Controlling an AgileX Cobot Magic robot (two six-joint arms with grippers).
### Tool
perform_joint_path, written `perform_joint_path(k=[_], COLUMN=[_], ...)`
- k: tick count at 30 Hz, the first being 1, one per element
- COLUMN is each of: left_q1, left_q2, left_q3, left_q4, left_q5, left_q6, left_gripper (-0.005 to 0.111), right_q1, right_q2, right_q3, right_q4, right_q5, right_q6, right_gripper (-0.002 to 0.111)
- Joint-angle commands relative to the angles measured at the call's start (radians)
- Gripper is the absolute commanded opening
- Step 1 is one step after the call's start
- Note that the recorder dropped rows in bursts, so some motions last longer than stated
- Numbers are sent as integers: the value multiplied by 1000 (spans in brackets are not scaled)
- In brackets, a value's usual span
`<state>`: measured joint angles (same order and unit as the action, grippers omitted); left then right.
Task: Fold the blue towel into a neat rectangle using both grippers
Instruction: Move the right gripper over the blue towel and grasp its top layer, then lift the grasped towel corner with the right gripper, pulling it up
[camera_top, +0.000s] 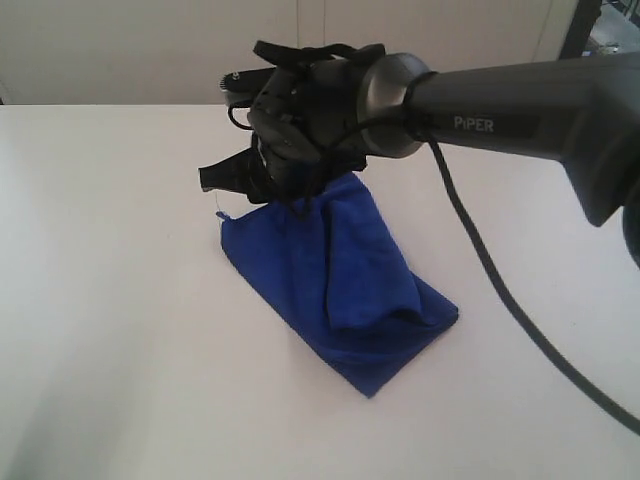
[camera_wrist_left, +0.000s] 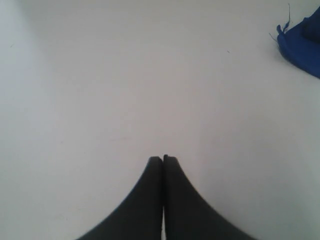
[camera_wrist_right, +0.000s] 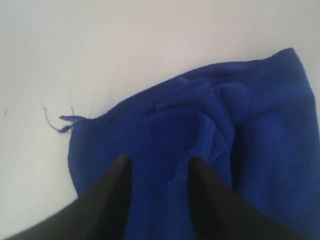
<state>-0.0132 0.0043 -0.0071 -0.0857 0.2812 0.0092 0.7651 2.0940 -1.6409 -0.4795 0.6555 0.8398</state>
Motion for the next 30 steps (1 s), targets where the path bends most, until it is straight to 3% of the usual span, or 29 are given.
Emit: perform_joint_path(k=[1, 12, 14, 20, 26, 30], left_q1=[0, 0, 0, 0, 0, 0], left_q2=[-4, -4, -4, -4, -4, -4], left_q3=[7, 7, 7, 7, 7, 7], left_q4=[-5, -5, -5, -5, -5, -5], left_q5=[-5, -5, -5, -5, -5, -5], left_q6=[-9, -9, -9, -9, -9, -9], left_gripper=[0, 0, 0, 0, 0, 0], right_q1=[1, 1, 1, 1, 1, -4], right_q2=[15, 63, 63, 61, 40, -35], right_q3=[-2, -2, -2, -2, -2, -2], right_q4=[-68, -130, -130, -144, -171, -170], right_q5=[19, 32, 31, 37, 106, 137], right_q6=[98, 166, 171, 177, 181, 65], right_gripper=[45, 44, 38, 0, 0, 0])
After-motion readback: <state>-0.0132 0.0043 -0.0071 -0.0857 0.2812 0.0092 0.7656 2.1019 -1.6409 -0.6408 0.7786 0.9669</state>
